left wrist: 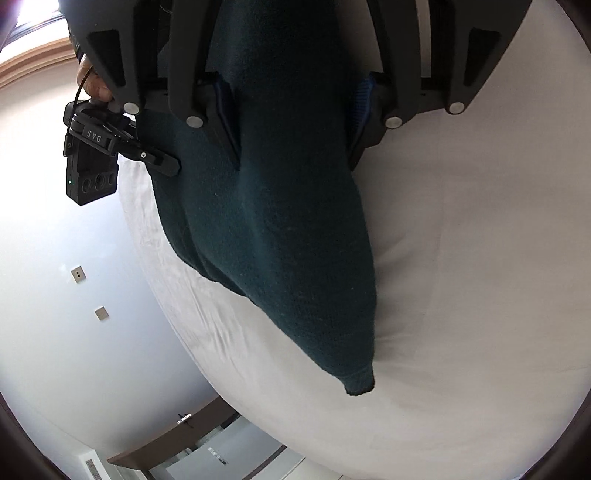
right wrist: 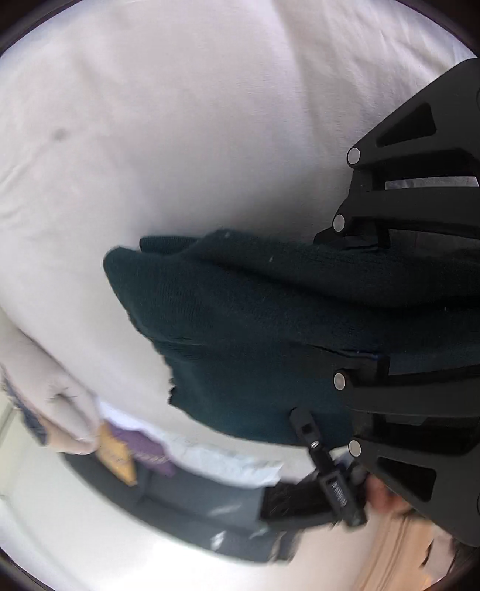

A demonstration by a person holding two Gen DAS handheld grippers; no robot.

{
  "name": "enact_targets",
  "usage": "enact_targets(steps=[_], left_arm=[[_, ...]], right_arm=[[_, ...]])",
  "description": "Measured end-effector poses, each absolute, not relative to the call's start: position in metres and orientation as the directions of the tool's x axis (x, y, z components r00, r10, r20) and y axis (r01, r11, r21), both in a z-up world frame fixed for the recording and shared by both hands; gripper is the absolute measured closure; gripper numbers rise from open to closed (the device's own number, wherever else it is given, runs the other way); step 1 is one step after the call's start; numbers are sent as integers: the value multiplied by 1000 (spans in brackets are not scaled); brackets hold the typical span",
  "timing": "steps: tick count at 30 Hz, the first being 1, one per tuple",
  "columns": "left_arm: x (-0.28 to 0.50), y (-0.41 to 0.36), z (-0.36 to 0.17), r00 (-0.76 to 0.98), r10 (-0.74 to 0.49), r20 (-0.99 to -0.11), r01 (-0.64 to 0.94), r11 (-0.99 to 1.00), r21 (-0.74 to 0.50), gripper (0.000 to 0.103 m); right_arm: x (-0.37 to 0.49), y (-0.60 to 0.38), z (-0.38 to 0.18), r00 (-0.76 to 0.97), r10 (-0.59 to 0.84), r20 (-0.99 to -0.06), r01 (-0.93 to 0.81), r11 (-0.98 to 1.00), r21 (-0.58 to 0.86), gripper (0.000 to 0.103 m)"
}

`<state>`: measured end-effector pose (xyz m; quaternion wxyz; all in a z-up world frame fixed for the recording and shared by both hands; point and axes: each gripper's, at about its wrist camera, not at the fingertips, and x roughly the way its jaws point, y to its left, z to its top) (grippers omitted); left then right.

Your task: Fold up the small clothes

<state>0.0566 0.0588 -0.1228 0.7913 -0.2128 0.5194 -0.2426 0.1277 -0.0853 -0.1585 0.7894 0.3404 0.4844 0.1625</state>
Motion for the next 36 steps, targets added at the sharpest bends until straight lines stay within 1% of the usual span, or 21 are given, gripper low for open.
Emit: enact_targets(steps=[1, 2, 3, 4, 7, 9, 11, 14, 15, 17, 18, 19, 21, 22, 24, 27, 29, 31, 32, 34, 36], left_arm=[[54, 59, -118, 352, -592, -725, 170, 802, -573, 47], [51, 61, -114, 359, -580, -731, 176, 811, -558, 47], [48, 64, -109, 371, -566, -736, 177, 822, -542, 47], [45, 67, -100, 397, -544, -739, 176, 835, -521, 48], [34, 73, -64, 504, -477, -720, 188, 874, -448, 48], [29, 69, -42, 544, -480, -689, 240, 875, -420, 48], [27, 53, -33, 549, -467, -693, 296, 884, -361, 46], [42, 19, -44, 516, -465, -719, 325, 883, -338, 46], [49, 15, -54, 496, -463, -735, 319, 884, -342, 46], [64, 7, -75, 460, -456, -762, 300, 887, -351, 46], [69, 7, -81, 457, -452, -766, 292, 890, -351, 48], [70, 5, -83, 459, -447, -768, 286, 893, -349, 48], [75, 5, -88, 457, -442, -772, 285, 895, -344, 48], [78, 3, -91, 455, -437, -776, 286, 897, -337, 48], [86, 0, -99, 462, -422, -780, 297, 903, -312, 48], [89, -3, -109, 496, -424, -757, 322, 900, -293, 47], [88, 0, -111, 499, -440, -746, 328, 893, -307, 47], [92, -1, -109, 493, -440, -750, 329, 893, -308, 47], [93, -2, -109, 491, -436, -754, 327, 895, -304, 47], [93, -5, -108, 492, -420, -762, 325, 901, -287, 47], [93, -7, -108, 493, -409, -768, 324, 905, -274, 47]], right_arm=[[123, -90, -157, 491, 585, -645, 85, 705, 704, 60], [117, -94, -152, 507, 563, -653, 100, 714, 693, 57], [110, -98, -149, 519, 541, -662, 114, 723, 681, 50], [105, -105, -144, 536, 513, -671, 138, 731, 669, 48], [95, -127, -122, 598, 442, -669, 184, 737, 651, 47], [81, -126, -100, 618, 479, -623, 123, 724, 679, 47], [75, -109, -78, 600, 550, -581, 14, 719, 695, 49], [66, -78, -73, 532, 647, -547, -103, 690, 716, 49], [75, -60, -74, 512, 658, -551, -110, 687, 718, 49], [76, -49, -101, 471, 640, -606, -55, 708, 705, 49], [81, -47, -114, 456, 634, -625, -15, 708, 707, 58], [82, -52, -132, 450, 636, -627, 31, 691, 722, 81], [75, -74, -158, 476, 652, -590, 94, 629, 772, 97], [76, -80, -165, 484, 667, -567, 100, 601, 793, 103], [70, -91, -174, 498, 674, -546, 96, 583, 807, 103], [59, -102, -187, 519, 690, -505, 71, 554, 829, 103], [59, -98, -190, 518, 700, -492, 50, 549, 834, 103], [60, -110, -188, 502, 706, -500, 62, 547, 835, 103], [58, -120, -179, 497, 703, -508, 59, 557, 828, 98], [66, -129, -143, 517, 678, -523, 14, 604, 797, 98], [73, -133, -122, 523, 679, -514, -21, 613, 789, 98]])
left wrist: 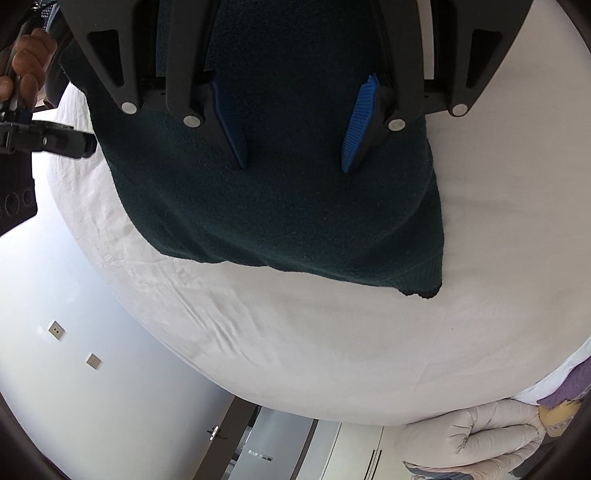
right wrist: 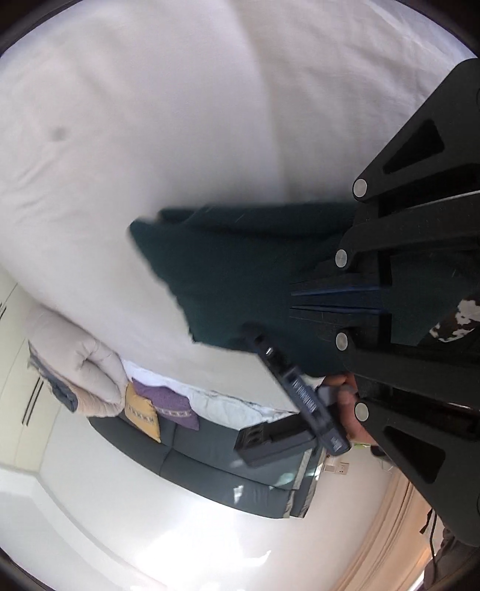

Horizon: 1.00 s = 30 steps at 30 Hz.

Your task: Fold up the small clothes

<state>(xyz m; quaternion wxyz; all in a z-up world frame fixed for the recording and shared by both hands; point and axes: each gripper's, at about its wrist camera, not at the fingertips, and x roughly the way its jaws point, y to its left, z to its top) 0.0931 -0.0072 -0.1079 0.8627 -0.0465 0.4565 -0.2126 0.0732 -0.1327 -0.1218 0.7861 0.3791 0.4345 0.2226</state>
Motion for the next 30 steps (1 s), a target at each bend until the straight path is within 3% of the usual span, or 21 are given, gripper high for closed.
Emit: enact_targets(steps=[3, 7, 10, 16, 21, 26, 28, 30], left_arm=[[93, -7, -108, 491, -412, -767, 323, 904, -280, 47], [94, -9, -109, 491, -402, -773, 321, 908, -269, 47], [94, -11, -109, 493, -395, -775, 323, 911, -258, 47], [94, -10, -109, 498, -395, -772, 325, 910, -256, 47], [91, -11, -108, 506, -382, -773, 320, 916, -244, 47], [87, -14, -105, 517, -358, -777, 323, 923, -210, 47], [83, -15, -103, 527, -342, -778, 326, 927, -186, 47], [78, -17, -100, 545, -322, -774, 321, 933, -162, 47]], right_arm=[[104, -129, -113, 510, 673, -536, -19, 631, 775, 98], [134, -137, -147, 452, 676, -582, 91, 614, 784, 100], [135, -151, -167, 497, 707, -503, 108, 525, 844, 103], [119, -158, -165, 533, 694, -484, 91, 522, 848, 101], [84, -143, -118, 519, 696, -496, -14, 587, 809, 98], [54, -131, -133, 463, 655, -597, -11, 678, 735, 99], [39, -144, -145, 497, 693, -523, 4, 600, 800, 99], [25, -149, -138, 520, 667, -534, 2, 624, 782, 99]])
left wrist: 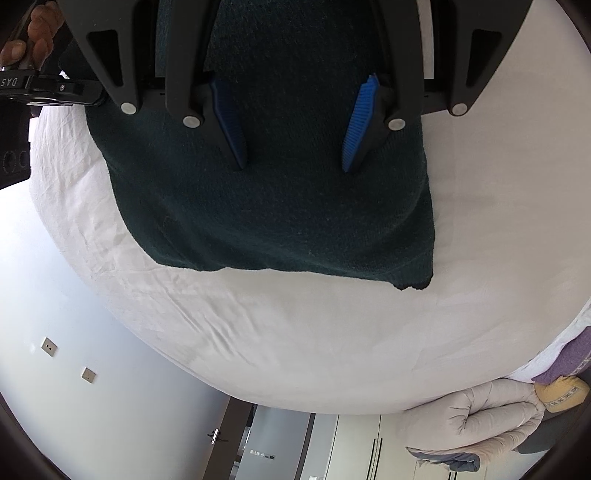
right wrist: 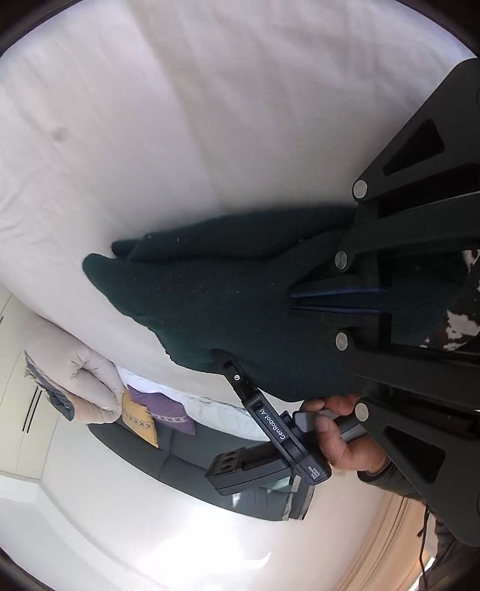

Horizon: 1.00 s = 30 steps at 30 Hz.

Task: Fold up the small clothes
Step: 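Release the folded sweater and lift both grippers away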

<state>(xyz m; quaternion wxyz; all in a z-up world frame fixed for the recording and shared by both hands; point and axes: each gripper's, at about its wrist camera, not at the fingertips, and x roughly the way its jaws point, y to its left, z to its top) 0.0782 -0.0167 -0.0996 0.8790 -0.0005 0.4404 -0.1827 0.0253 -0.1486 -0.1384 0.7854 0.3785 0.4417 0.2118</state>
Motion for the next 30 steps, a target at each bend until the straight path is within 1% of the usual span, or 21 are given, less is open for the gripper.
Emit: enact_targets(steps=[2, 4, 7, 8, 9, 10, 11, 12, 13, 14, 16, 17, 19, 23, 26, 29, 30], left_arm=[[66, -21, -93, 572, -286, -769, 317, 942, -114, 46], [50, -23, -86, 597, -265, -757, 322, 944, -76, 42], [16, -18, -68, 657, -264, -706, 324, 945, -51, 36], [1, -15, -59, 693, -258, -673, 319, 947, -34, 26], [-12, -12, -51, 725, -250, -642, 311, 950, -18, 13], [-25, -8, -42, 757, -239, -608, 299, 954, -2, 7], [-40, -4, -31, 795, -223, -565, 283, 959, 18, 0], [-53, 0, -20, 829, -206, -519, 262, 964, 35, 0], [-63, 3, -10, 854, -189, -485, 242, 969, 48, 0], [-72, 7, 1, 874, -167, -456, 217, 975, 58, 0], [-80, 13, 21, 898, -129, -421, 173, 983, 68, 0], [-85, 16, 30, 905, -104, -412, 145, 987, 70, 0], [-93, 22, 44, 910, -90, -405, 125, 990, 60, 0], [-113, 35, 70, 935, -66, -347, 71, 997, 1, 0], [-126, 35, 82, 952, -55, -302, 66, 997, 28, 0], [-133, 34, 81, 959, 18, -284, 3, 997, 72, 0], [-131, 32, 78, 953, 35, -300, -8, 996, 89, 0]], right_arm=[[13, -149, -124, 531, 617, -581, -12, 691, 723, 98], [-1, -148, -106, 556, 546, -627, -26, 765, 643, 98], [-21, -149, -78, 616, 429, -661, -32, 852, 523, 96], [-30, -148, -67, 645, 393, -655, -36, 872, 488, 95], [-39, -151, -55, 675, 353, -648, -34, 892, 451, 87], [-46, -150, -43, 703, 312, -639, -28, 910, 414, 72], [-52, -147, -31, 732, 275, -624, -24, 925, 380, 60], [-62, -147, -21, 764, 243, -598, -20, 935, 354, 34], [-70, -147, -10, 798, 215, -563, -14, 941, 338, 21], [-80, -145, 2, 838, 186, -514, -11, 946, 325, 19], [-94, -140, 24, 890, 140, -433, -8, 956, 293, 11], [-99, -136, 33, 905, 118, -410, -2, 962, 271, 10], [-105, -132, 50, 925, 103, -366, -9, 968, 249, 9], [-119, -119, 84, 959, 61, -276, 2, 975, 220, 7], [-141, -118, 111, 984, 42, -173, -3, 975, 223, 3], [-160, -118, 135, 993, 21, -113, 3, 977, 213, 1], [-164, -117, 142, 993, 27, -111, -3, 978, 207, 1]])
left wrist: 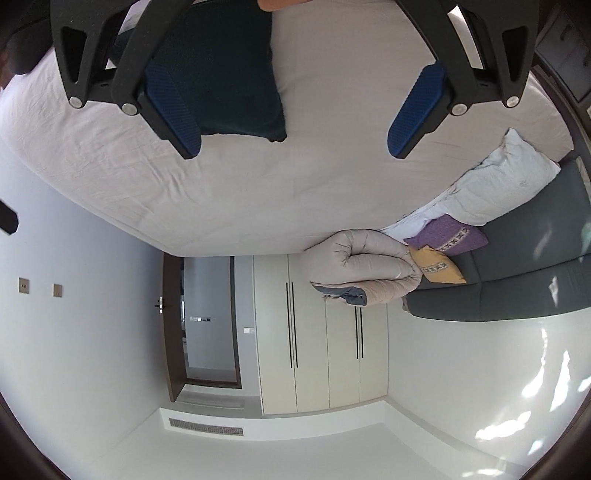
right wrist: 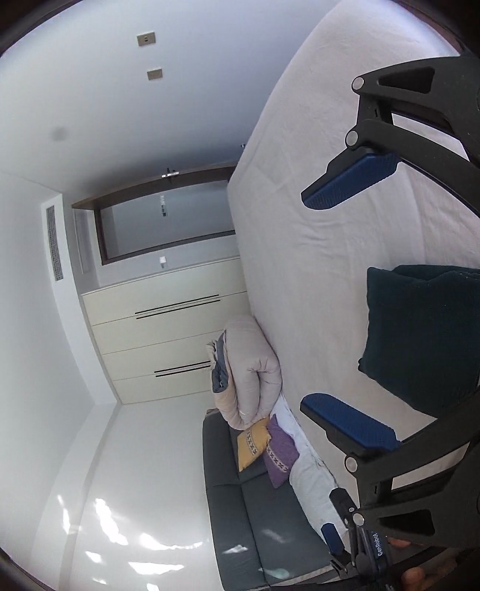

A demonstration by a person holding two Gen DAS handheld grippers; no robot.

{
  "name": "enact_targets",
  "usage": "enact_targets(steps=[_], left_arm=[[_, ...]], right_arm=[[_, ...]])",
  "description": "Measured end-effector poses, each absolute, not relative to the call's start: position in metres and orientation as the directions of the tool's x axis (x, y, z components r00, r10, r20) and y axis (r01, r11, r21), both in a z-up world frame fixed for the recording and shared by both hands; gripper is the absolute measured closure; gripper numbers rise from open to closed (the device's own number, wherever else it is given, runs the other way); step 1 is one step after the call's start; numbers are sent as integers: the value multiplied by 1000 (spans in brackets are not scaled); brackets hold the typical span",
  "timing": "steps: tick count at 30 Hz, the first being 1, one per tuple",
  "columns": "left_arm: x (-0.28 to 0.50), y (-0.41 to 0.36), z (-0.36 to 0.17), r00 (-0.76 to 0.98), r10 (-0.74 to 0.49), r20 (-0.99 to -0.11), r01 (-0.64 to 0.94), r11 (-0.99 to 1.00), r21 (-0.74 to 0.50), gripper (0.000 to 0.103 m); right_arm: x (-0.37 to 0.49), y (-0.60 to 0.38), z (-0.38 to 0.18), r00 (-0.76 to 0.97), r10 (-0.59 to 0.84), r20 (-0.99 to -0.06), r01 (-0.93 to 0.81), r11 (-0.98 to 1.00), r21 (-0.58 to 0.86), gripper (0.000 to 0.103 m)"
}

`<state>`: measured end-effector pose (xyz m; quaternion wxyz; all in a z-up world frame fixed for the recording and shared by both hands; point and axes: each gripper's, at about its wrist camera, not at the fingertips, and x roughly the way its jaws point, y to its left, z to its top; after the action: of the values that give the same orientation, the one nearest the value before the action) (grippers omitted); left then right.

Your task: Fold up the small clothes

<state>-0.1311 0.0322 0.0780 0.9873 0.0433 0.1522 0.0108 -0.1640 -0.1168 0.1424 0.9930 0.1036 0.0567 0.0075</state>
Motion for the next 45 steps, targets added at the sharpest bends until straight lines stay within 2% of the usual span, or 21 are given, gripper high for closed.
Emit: enact_targets(steps=[4, 10, 13, 17, 21, 27, 32, 45], left_arm=[[-113, 27, 59, 899, 37, -437, 13, 994, 110, 0], [-100, 16, 22, 808, 77, -584, -9, 993, 118, 0], [-90, 13, 0, 744, 62, -666, 11, 994, 105, 0], [-88, 13, -8, 710, 37, -704, 26, 997, 78, 0], [-86, 16, -11, 692, 33, -722, 24, 997, 69, 0], [-81, 22, -15, 663, 5, -749, 29, 999, 32, 0], [-79, 23, -18, 655, 4, -756, 27, 999, 28, 0], [-77, 29, -22, 648, -14, -762, 27, 1000, 5, 0]], right_arm=[[-172, -106, 156, 980, 60, -192, -23, 982, 186, 1], [-165, -100, 136, 949, 87, -302, -21, 977, 214, 1], [-147, -100, 114, 905, 39, -423, 54, 977, 204, 1], [-126, -97, 78, 797, -43, -603, 136, 985, 109, 1], [-106, -92, 47, 709, 37, -704, 135, 973, 186, 1], [-102, -81, 50, 701, -2, -713, 136, 982, 131, 1], [-107, -78, 60, 690, 1, -723, 128, 984, 124, 1], [-98, -73, 44, 659, -3, -753, 150, 981, 127, 1]])
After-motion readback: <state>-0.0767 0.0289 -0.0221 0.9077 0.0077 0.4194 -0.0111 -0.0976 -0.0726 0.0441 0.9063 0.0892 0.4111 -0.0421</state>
